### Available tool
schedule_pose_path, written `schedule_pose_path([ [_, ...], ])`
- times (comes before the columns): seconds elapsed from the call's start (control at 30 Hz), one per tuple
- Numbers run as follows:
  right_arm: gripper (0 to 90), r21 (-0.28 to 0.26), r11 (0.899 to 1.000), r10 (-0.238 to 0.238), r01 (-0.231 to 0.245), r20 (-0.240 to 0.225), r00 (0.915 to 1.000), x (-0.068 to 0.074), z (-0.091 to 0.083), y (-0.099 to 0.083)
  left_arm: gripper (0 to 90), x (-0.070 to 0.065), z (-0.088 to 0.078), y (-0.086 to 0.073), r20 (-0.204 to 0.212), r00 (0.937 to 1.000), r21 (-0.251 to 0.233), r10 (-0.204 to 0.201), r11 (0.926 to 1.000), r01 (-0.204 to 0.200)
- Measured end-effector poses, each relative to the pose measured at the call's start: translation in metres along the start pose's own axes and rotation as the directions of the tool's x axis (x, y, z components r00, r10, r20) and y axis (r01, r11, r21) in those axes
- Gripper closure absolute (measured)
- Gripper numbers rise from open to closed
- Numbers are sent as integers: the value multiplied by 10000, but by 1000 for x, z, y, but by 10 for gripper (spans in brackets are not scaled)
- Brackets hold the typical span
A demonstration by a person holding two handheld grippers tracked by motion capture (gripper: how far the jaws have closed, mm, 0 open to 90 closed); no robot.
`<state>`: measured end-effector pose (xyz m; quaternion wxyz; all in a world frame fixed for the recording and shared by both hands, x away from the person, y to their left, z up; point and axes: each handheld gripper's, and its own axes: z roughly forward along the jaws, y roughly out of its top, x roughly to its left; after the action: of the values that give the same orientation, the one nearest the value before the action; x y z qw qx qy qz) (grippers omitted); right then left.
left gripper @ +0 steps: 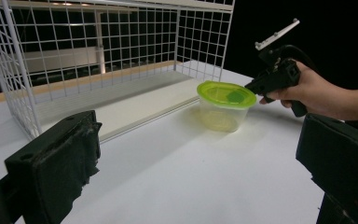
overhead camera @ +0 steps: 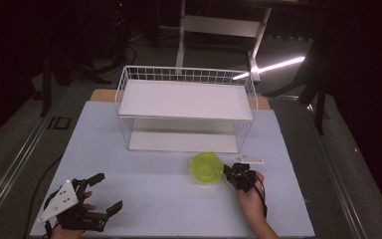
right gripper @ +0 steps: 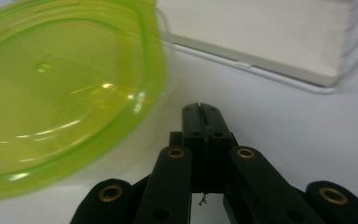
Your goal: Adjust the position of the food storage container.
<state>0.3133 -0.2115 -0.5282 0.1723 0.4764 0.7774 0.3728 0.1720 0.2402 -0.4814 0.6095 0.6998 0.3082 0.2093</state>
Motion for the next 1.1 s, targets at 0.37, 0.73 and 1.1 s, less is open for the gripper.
schedule_pose_path([
  [0.37,900,181,9994,-269,289,-1036,9943,33,-3,-10,5,-1,0,1,0,10000,21,71,10000,-71],
  [0.73,900,33,9997,-233,238,-969,9950,37,3,-3,5,-1,0,0,5,10000,20,23,10000,-23],
  [1.1,900,89,9998,-176,189,-1240,9921,49,8,-1,5,-1,1,0,9,10000,59,-30,10000,30],
])
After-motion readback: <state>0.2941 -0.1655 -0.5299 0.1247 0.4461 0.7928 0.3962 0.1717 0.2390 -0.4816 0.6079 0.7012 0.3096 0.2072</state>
